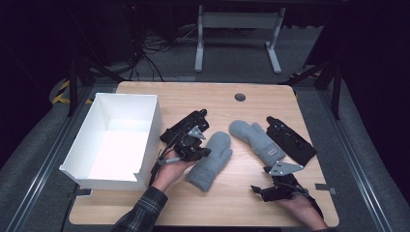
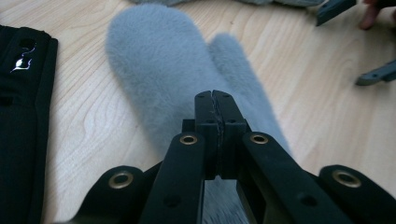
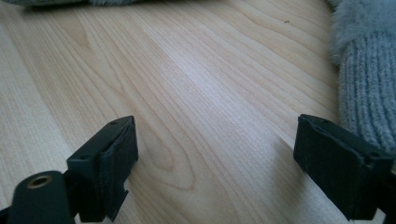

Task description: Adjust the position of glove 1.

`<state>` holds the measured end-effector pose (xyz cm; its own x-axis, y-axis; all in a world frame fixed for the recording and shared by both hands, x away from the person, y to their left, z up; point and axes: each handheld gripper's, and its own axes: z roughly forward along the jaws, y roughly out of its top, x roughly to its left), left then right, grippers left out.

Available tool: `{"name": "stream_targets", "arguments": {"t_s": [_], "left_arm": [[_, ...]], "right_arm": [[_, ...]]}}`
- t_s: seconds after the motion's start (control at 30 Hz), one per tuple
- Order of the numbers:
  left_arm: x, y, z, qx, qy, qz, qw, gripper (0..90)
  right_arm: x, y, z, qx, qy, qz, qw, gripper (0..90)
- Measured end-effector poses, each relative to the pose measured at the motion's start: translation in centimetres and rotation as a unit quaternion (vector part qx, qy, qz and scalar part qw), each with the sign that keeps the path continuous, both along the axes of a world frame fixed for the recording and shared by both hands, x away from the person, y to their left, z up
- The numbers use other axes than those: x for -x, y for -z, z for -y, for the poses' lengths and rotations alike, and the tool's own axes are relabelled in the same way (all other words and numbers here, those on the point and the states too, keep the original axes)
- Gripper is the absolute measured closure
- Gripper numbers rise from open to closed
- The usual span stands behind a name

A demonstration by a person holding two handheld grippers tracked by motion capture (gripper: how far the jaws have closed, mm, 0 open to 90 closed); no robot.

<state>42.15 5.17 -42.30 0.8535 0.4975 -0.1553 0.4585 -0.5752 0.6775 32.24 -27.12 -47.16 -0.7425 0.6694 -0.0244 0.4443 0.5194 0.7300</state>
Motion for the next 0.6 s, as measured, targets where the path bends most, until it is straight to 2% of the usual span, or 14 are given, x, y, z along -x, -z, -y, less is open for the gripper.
{"name": "stream_targets", "arguments": {"t_s": [0.1,0.2,0.47,0.6], "left_arm": [[-0.6,1.0,0.7,-0.013,0.001,-0.007,0.9999,90.0],[-0.9,2.2,1.3,-0.037,0.002,-0.016,0.9992,90.0],[-0.2,2.4,2.2,-0.034,0.018,-0.015,0.9991,90.0],[0.7,2.4,3.1,-0.033,0.028,-0.017,0.9989,90.0]], "right_arm": [[0.0,0.0,0.0,0.000,0.000,0.000,1.0000,14.2],[0.0,0.0,0.0,0.000,0.000,0.000,1.0000,14.2],[0.0,0.0,0.0,0.000,0.000,0.000,1.0000,14.2],[0.0,0.0,0.0,0.000,0.000,0.000,1.0000,14.2]]}}
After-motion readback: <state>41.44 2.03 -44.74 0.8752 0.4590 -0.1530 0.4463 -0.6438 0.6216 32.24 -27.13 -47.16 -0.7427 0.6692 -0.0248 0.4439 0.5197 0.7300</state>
